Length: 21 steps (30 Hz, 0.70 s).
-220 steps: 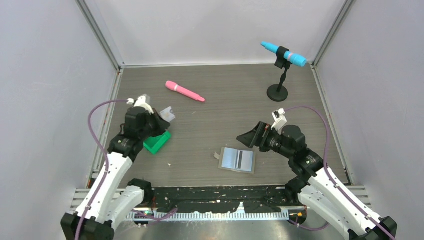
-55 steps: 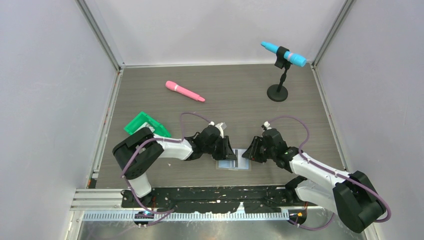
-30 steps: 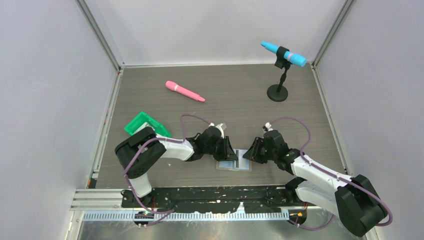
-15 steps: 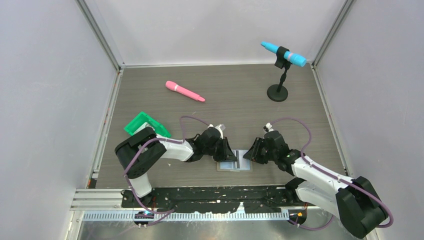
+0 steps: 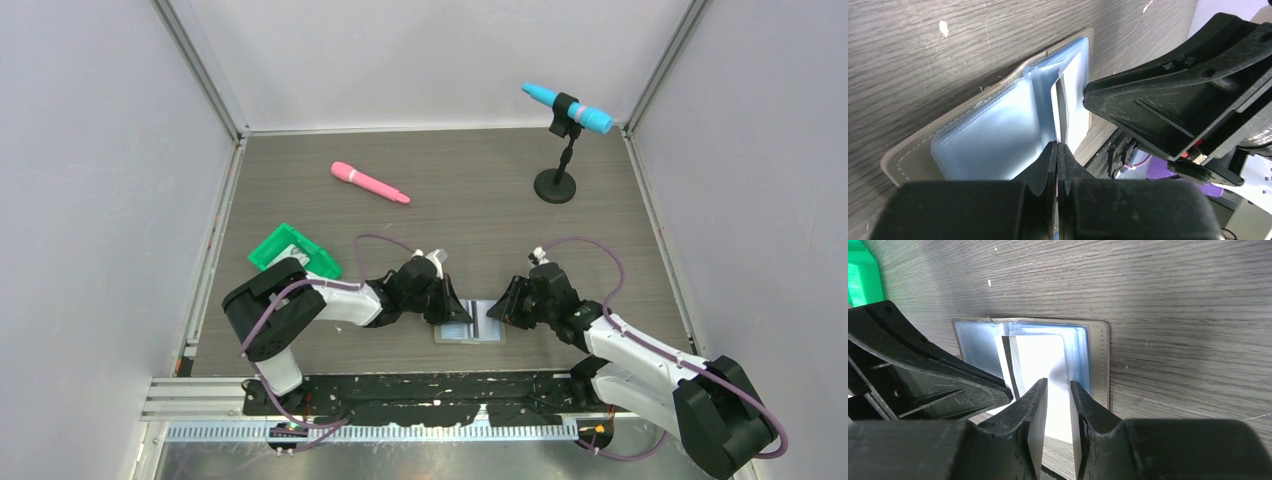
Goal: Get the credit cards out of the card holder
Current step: Remove the credit card from the card holder.
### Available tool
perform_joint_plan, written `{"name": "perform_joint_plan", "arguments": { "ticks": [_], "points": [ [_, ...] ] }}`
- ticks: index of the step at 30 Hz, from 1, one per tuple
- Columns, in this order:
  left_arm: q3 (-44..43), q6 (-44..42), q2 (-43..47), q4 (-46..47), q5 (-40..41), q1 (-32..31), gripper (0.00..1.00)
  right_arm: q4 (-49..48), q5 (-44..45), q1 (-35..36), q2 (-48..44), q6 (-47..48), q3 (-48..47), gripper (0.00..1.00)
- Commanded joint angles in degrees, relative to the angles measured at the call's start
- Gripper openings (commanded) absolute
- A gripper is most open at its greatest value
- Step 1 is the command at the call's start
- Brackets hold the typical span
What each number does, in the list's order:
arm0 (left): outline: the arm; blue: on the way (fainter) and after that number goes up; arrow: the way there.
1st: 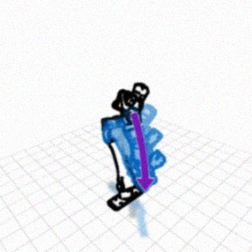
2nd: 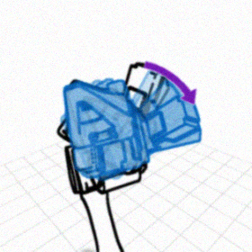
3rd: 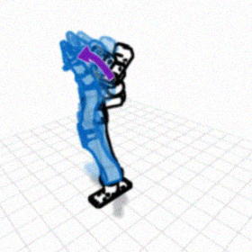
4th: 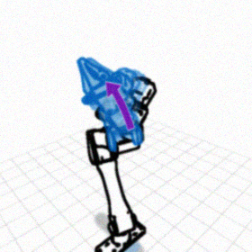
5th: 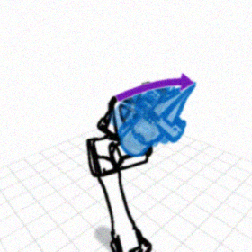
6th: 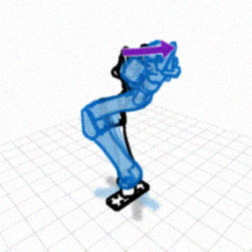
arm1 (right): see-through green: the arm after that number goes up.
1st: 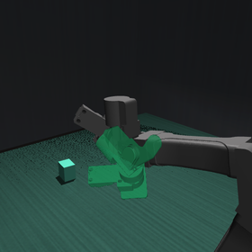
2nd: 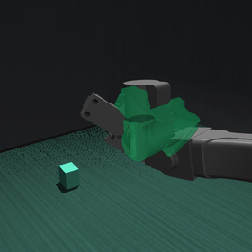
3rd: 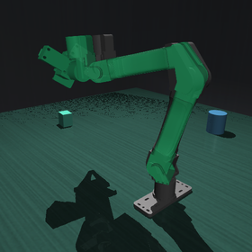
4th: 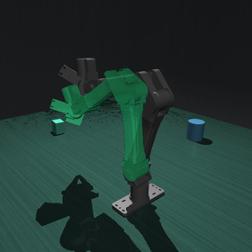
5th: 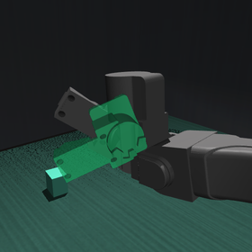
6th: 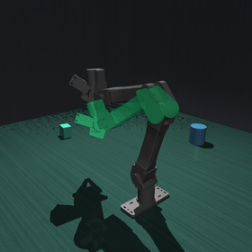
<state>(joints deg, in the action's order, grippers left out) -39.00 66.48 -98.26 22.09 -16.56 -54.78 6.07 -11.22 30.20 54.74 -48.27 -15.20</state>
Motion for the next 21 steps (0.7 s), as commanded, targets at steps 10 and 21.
{"name": "perform_joint_plan", "arguments": {
  "ticks": [10,21],
  "points": [
    [3.39,-1.09,4.93,2.08,1.85,1.11,0.00,4.13,2.43,0.04,1.03,1.07,-0.21,0.31],
    [5.13,-2.42,7.84,0.68,2.52,1.96,0.00,6.50,2.54,0.04,1.49,2.54,-3.08,0.31]
  ]
}}
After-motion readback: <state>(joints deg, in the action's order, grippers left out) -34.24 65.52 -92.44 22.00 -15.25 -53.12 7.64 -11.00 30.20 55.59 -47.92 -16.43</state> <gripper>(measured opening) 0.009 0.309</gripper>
